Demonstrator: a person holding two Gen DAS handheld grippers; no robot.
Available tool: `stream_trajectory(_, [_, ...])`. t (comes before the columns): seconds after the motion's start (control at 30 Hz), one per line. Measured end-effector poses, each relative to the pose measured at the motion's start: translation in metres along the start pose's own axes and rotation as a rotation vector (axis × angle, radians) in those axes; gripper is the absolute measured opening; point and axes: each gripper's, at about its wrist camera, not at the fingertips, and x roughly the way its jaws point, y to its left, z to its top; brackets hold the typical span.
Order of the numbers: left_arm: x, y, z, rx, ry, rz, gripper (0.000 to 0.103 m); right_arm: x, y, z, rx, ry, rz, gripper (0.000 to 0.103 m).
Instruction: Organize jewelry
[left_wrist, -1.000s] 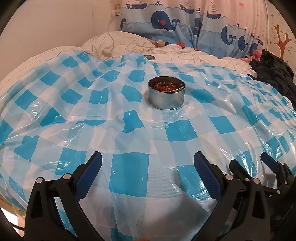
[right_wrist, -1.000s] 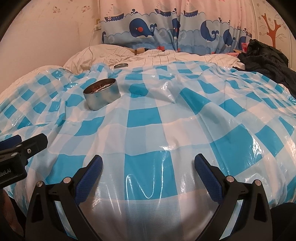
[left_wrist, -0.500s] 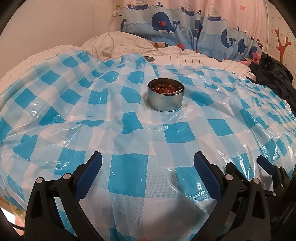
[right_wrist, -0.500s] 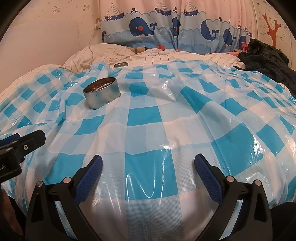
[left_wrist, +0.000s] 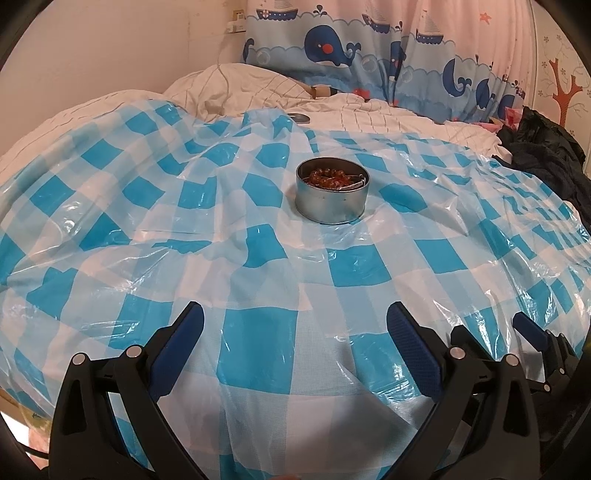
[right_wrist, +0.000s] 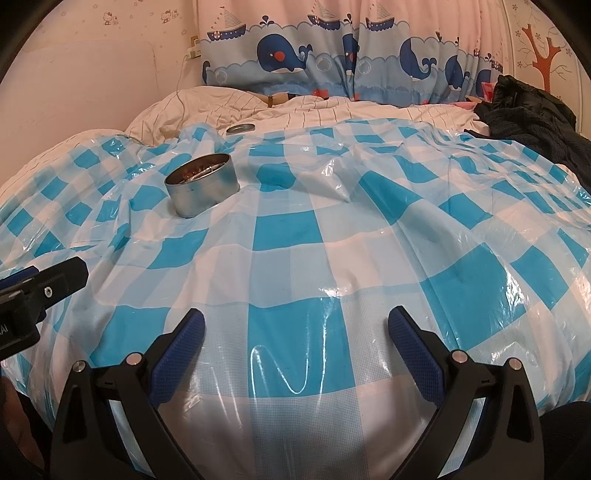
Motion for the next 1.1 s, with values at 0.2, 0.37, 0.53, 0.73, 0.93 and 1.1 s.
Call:
stream_trajectory(0.2, [0.0000,0.0011,0.0004,-0.002,0.001,0.001,0.095,0.0006,-0.0004,-0.0005,0.001,0.001,0.000,0.095])
stream_trajectory(0.37, [0.0001,0.0012,0.0005,-0.003,0.000,0.001,0.095,0.0006,-0.0003,-0.0005,0.001,0.001,0.000,0.095])
stream_trajectory(0.53, [0.0000,0.0018,0.0009,-0.002,0.000,0.005,0.095,0.0012,-0.0008,-0.0012,0.001,0.002,-0.001,0.095])
stream_trajectory(0.73, [-0.0003,0.0037,0.0020,-0.002,-0.001,0.009,0.095,0.0013,-0.0010,-0.0010,0.000,0.003,0.000,0.095])
stream_trajectory(0.93, [-0.0003,0.0038,0.0018,-0.004,0.000,0.008,0.095,0.0014,-0.0012,-0.0009,0.001,0.003,0.000,0.095])
stream_trajectory(1.1, [-0.0007,0.0040,0.0017,-0.004,-0.001,0.010,0.095,0.0016,-0.0013,-0.0013,0.001,0.004,0.000,0.095])
